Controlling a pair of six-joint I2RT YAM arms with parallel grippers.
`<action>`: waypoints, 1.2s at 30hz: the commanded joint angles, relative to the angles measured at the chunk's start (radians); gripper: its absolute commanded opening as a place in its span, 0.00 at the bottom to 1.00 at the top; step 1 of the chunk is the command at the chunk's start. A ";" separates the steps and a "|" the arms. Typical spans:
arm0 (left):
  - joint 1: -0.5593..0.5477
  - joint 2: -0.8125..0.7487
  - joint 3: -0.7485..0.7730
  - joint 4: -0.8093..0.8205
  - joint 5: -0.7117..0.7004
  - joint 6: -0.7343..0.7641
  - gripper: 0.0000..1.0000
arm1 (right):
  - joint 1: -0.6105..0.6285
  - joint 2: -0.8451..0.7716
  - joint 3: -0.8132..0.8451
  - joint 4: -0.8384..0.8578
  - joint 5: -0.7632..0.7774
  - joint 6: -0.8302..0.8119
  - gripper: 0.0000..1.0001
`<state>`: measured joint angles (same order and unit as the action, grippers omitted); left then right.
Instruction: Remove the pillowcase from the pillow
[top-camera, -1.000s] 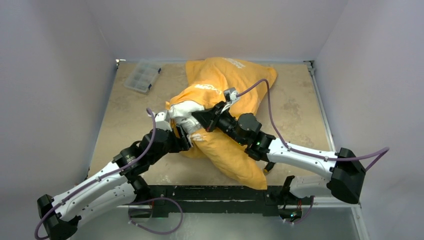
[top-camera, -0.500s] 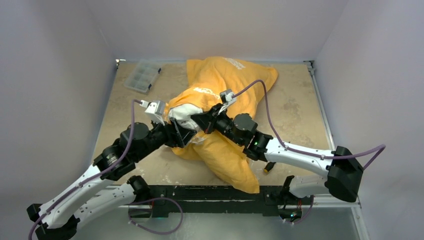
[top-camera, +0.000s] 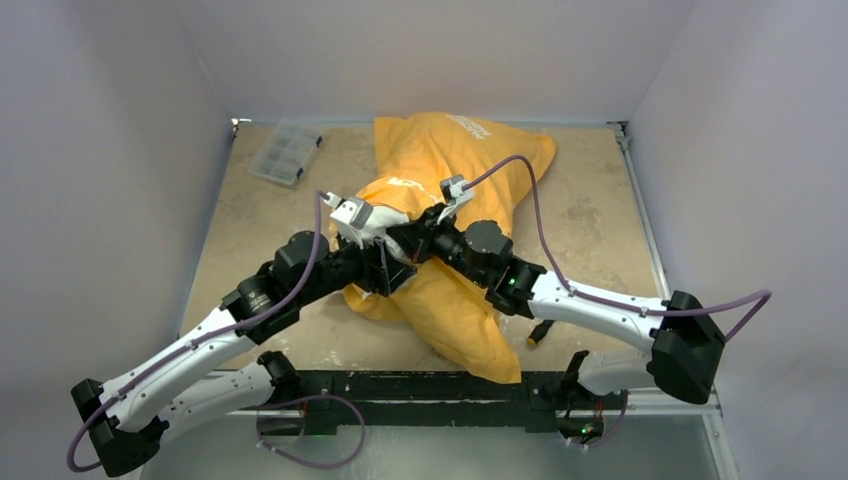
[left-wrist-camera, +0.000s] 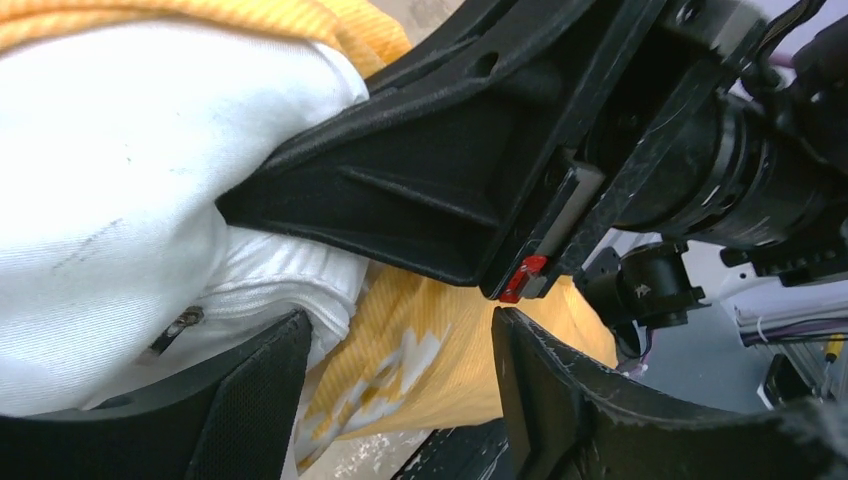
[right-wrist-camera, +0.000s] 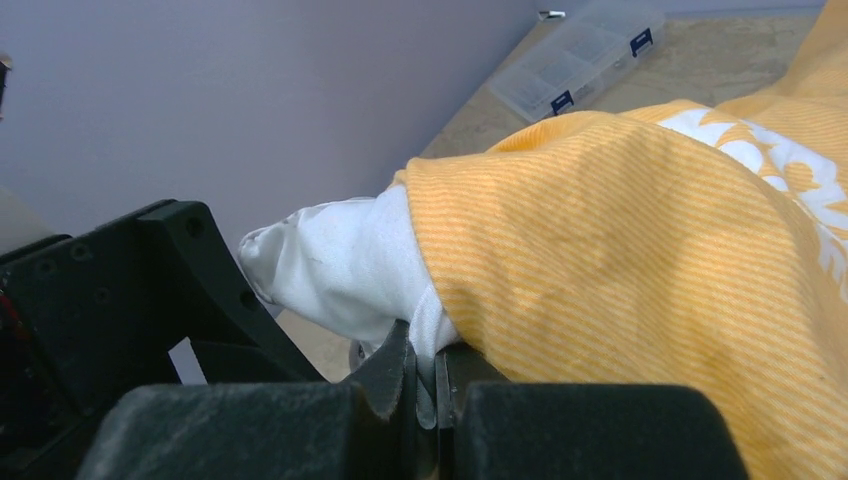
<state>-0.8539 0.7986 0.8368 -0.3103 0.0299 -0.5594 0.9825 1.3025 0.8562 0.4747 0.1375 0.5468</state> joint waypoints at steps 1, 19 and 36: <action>-0.007 0.000 -0.058 0.057 0.074 0.011 0.64 | -0.019 -0.044 0.076 0.087 0.019 0.001 0.00; -0.079 0.018 -0.207 0.271 0.262 -0.041 0.03 | -0.060 0.029 0.219 0.060 0.014 -0.001 0.00; -0.655 0.452 -0.218 0.333 -0.355 -0.066 0.00 | -0.146 0.031 0.402 -0.036 0.034 -0.009 0.00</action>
<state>-1.4628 1.1831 0.6464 0.0597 -0.2443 -0.5419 0.8928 1.4200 1.1351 0.2440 0.1108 0.5484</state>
